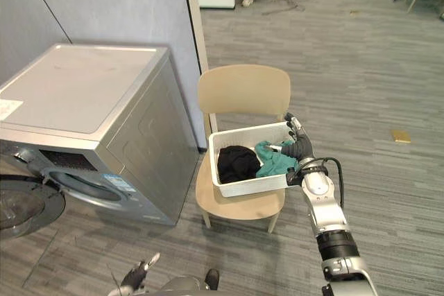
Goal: Pick up the laundry basket with both hands and put the clothes into the washing machine.
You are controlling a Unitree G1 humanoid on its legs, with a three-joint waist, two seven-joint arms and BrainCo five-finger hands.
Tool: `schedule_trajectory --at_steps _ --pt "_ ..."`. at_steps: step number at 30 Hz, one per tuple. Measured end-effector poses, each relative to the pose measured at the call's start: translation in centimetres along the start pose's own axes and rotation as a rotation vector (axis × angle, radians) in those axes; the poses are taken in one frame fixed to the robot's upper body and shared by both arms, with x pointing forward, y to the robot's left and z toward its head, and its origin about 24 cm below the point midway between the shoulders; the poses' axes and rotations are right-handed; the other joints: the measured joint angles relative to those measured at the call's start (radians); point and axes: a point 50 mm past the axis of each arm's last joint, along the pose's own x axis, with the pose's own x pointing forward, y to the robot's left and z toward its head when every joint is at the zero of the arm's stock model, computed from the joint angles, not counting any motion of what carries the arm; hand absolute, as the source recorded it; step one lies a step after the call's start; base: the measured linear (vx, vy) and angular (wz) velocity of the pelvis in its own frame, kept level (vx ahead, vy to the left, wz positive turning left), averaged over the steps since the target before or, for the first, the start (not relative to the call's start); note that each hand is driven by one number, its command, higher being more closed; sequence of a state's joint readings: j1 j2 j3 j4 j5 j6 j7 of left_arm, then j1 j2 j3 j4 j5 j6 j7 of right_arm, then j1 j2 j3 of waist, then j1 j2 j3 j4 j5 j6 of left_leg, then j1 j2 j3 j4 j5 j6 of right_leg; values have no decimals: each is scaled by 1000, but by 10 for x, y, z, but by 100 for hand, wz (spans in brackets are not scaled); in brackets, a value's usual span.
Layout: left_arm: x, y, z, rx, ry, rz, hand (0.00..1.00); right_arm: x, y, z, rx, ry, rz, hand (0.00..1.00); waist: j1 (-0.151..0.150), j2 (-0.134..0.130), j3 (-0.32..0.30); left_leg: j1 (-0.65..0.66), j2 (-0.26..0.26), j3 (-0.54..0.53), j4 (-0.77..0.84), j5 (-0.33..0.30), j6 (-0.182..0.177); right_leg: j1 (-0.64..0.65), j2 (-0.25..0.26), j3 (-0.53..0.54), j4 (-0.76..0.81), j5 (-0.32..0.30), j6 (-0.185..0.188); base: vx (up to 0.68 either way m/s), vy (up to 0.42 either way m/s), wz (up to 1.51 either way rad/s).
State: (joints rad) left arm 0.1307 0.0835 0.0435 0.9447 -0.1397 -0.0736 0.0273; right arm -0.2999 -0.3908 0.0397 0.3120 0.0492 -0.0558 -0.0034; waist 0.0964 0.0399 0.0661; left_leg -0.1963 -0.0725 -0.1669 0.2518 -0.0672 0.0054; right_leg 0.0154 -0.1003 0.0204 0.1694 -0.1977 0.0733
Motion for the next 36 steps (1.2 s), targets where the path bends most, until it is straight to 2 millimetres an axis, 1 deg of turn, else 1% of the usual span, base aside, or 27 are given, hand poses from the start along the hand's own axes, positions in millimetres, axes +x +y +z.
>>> schedule_trajectory --at_steps 1,3,4,5,6,7,9,10,11,13,14,17,18,20,21,22,24,25,27,29,31,32,33,35,36 --pt "0 -2 2 5 -10 -10 0 5 0 2 -23 -2 18 0 -1 1 7 -9 0 -4 8 0 0 -5 2 -8 5 0 0 14 -40 18" --pt "4 -20 16 21 -53 -66 0 26 -5 20 -110 -32 42 0 2 5 62 -31 5 -25 39 2 -3 -17 12 -36 29 -1 -1 -21 -55 24" --pt "5 -24 19 23 -61 -77 0 32 -6 26 -124 -45 47 0 3 5 72 -43 8 -28 42 5 -7 -32 12 -45 41 -1 -1 -125 -71 9" --pt "8 -29 33 30 -102 -90 0 50 -7 55 -168 -114 67 0 22 5 126 -78 26 -24 46 13 -20 -98 23 -50 105 -13 -17 -163 -80 -8" --pt "10 -31 41 28 -120 -93 0 58 -7 70 -191 -148 67 0 31 4 146 -106 35 -20 51 18 -28 -147 28 -52 148 -20 -22 -195 -101 -11" --pt "11 -31 45 21 -129 -91 0 63 -2 81 -223 -173 82 0 32 0 158 -131 40 -20 53 21 -32 -186 30 -60 181 -30 -30 -133 -74 1" --pt "12 -29 50 -8 -143 -80 0 68 10 93 -247 -206 117 0 32 -7 177 -167 46 -12 67 20 -34 -231 29 -75 224 -50 -34 -122 -68 7" --pt "13 -29 52 -17 -148 -76 0 69 14 96 -258 -210 129 0 34 -12 181 -179 51 -1 69 19 -34 -249 29 -76 236 -57 -39 -150 -67 -8" --pt "14 -28 56 -32 -155 -68 0 73 20 99 -275 -209 140 0 42 -15 191 -198 57 15 76 19 -35 -274 30 -78 255 -62 -44 -157 -54 -11" --pt "15 -27 62 -48 -170 -62 0 77 23 96 -281 -185 145 0 47 -21 210 -219 63 29 81 20 -36 -303 29 -85 277 -70 -47 -107 -31 -1" --pt "16 -27 66 -55 -178 -58 0 79 24 92 -287 -164 147 0 49 -21 223 -230 67 34 85 20 -36 -310 29 -96 285 -73 -47 -104 -26 10" --pt "18 -21 75 -64 -199 -28 0 84 30 84 -278 -105 159 0 57 -41 242 -287 72 35 102 23 -40 -368 27 -104 316 -80 -41 -86 -10 10" --pt "18 -18 80 -58 -207 -18 0 87 34 82 -281 -81 168 0 59 -43 265 -294 72 33 108 24 -42 -372 26 -109 320 -80 -41 -17 5 10" --pt "20 -17 84 -52 -207 -5 0 89 33 76 -281 -42 164 0 72 -43 276 -322 71 29 116 24 -43 -394 25 -117 329 -80 -41 5 14 9" --pt "21 -18 87 -54 -209 0 0 91 30 74 -285 -26 155 0 82 -43 278 -340 69 28 123 25 -43 -412 24 -124 334 -80 -41 49 18 9" --pt "21 -19 90 -55 -213 2 0 93 28 74 -297 -9 148 0 84 -42 283 -362 67 21 134 27 -45 -427 23 -130 335 -80 -41 57 19 16" --pt "22 -22 101 -66 -241 7 0 96 22 81 -306 -21 124 0 85 -43 315 -375 62 4 139 30 -50 -428 18 -154 337 -81 -41 46 9 25" --pt "22 -24 104 -63 -253 3 0 97 19 83 -301 -24 112 0 85 -43 316 -386 61 -1 139 31 -51 -436 17 -161 337 -81 -41 27 -3 26" --pt "19 -35 116 -98 -303 -21 0 103 -2 100 -291 -43 20 0 89 -41 328 -426 55 -10 141 36 -53 -476 11 -175 349 -82 -42 29 3 18" --pt "16 -42 124 -124 -341 -38 0 106 -19 114 -295 -67 -42 0 90 -42 352 -438 54 -10 145 37 -53 -486 8 -179 354 -82 -42 13 4 4" --pt "14 -47 130 -141 -368 -46 0 106 -39 124 -310 -87 -111 0 93 -42 357 -465 54 -7 147 37 -53 -515 7 -178 356 -82 -42 8 2 -2" --pt "14 -48 131 -147 -373 -48 0 105 -43 126 -314 -90 -124 0 93 -42 357 -471 54 -6 148 37 -53 -522 7 -177 356 -82 -42 38 2 -11" --pt "13 -47 133 -154 -384 -47 0 104 -55 131 -330 -98 -162 0 92 -43 359 -487 56 3 149 36 -53 -541 7 -168 356 -81 -42 38 1 -13" --pt "13 -46 133 -160 -386 -44 0 104 -60 135 -338 -108 -175 0 89 -43 360 -497 60 14 149 36 -53 -553 9 -158 353 -81 -42 41 -2 -17" --pt "14 -44 134 -171 -388 -37 0 104 -62 141 -343 -123 -179 0 89 -43 360 -509 71 37 154 35 -51 -564 12 -150 350 -78 -39 40 -3 -25"
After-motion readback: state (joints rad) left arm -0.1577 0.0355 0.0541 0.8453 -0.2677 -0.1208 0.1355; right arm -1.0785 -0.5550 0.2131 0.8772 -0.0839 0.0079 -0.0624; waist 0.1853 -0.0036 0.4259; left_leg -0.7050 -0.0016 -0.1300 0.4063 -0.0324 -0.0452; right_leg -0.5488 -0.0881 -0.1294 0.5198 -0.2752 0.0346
